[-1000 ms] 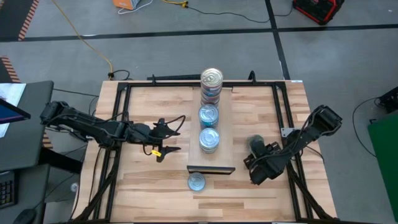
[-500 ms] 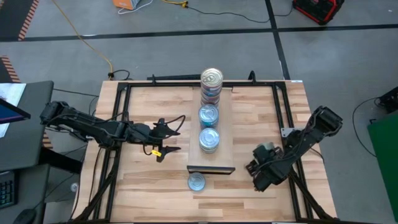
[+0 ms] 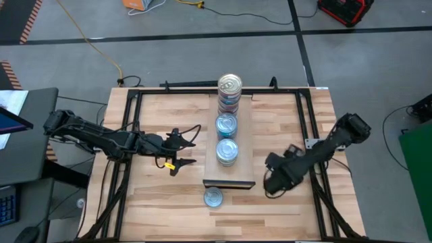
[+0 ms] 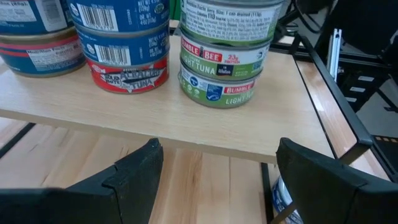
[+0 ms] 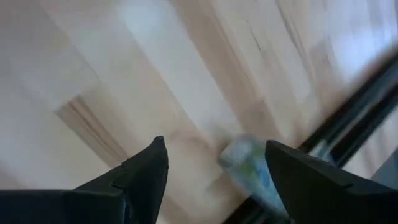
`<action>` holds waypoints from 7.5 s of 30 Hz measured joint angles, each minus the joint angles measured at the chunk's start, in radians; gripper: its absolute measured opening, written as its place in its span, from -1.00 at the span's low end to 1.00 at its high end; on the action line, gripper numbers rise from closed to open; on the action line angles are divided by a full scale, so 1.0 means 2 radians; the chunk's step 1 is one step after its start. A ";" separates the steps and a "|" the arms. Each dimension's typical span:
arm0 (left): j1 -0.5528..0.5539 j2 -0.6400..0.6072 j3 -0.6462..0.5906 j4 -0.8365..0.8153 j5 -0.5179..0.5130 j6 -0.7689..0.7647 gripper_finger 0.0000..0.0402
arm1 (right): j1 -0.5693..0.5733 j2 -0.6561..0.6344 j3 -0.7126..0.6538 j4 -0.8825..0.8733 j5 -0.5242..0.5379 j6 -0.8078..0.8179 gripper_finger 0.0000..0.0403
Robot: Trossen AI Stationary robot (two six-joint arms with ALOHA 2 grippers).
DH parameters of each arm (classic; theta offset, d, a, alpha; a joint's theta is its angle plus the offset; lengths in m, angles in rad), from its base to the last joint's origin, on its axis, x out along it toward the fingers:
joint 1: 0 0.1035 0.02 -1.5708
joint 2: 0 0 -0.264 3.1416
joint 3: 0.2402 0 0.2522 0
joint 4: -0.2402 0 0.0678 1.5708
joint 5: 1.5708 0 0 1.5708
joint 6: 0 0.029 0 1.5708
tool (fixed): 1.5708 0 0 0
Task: Stack canned seafood by type on shelf
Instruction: Stack the green tuna can on the shelf on top of the yellow and blue tuna can
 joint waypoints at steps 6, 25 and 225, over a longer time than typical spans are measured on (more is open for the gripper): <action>0.000 0.000 0.000 -0.008 0.001 -0.003 0.50 | -0.072 -0.018 0.000 -0.003 -0.067 -0.189 0.50; 0.000 0.000 0.000 -0.016 0.001 0.015 0.50 | -0.136 -0.023 -0.084 -0.011 -0.167 -0.352 0.50; -0.004 -0.020 -0.035 0.133 0.068 0.073 0.50 | -0.086 0.017 0.246 0.369 0.345 -0.903 -0.13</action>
